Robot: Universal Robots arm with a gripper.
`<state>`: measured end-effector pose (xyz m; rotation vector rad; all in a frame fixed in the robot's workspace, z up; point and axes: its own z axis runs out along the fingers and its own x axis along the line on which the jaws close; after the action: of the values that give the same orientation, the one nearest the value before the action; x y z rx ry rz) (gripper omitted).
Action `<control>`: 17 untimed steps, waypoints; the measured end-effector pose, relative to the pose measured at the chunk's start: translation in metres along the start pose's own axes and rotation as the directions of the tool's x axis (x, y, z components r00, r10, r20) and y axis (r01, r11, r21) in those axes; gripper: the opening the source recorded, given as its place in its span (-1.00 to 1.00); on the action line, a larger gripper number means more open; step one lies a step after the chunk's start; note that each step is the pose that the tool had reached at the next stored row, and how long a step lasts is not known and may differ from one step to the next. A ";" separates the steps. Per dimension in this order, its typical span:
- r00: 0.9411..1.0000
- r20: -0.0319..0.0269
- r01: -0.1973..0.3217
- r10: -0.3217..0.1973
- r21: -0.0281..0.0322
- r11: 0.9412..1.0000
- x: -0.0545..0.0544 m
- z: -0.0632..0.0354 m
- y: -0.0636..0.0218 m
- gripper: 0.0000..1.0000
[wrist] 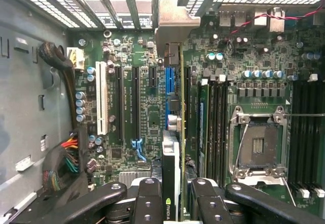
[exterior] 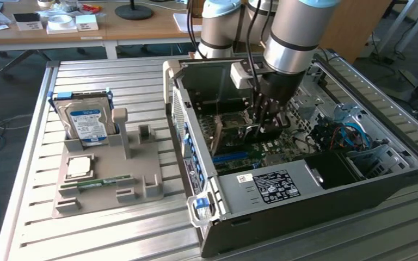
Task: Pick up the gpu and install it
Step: 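Insert the gpu into the slot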
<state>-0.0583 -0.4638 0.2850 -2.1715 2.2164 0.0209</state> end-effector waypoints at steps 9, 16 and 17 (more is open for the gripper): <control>1.000 0.000 0.000 0.000 0.000 1.000 0.000 0.0064 0.0019 -0.47; 1.000 0.000 0.000 0.000 0.000 1.000 0.000 0.0071 0.0040 -0.47; 1.000 0.000 0.000 0.000 0.000 1.000 0.000 0.0073 0.0048 -0.47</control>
<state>-0.0630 -0.4638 0.2776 -2.1715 2.2164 0.0211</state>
